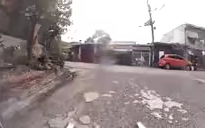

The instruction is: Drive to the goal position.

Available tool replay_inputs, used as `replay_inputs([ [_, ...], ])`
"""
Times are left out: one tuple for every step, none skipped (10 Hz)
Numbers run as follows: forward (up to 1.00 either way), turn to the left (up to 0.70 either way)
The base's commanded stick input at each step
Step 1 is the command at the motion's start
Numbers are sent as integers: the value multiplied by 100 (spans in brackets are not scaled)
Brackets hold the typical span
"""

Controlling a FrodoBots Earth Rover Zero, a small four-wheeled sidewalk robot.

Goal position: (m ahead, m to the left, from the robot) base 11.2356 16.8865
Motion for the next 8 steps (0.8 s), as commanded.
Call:
replay_inputs([
  [70,0],
  [70,0],
  [70,0],
  [70,0],
  [70,0],
  [70,0],
  [70,0],
  [70,5],
])
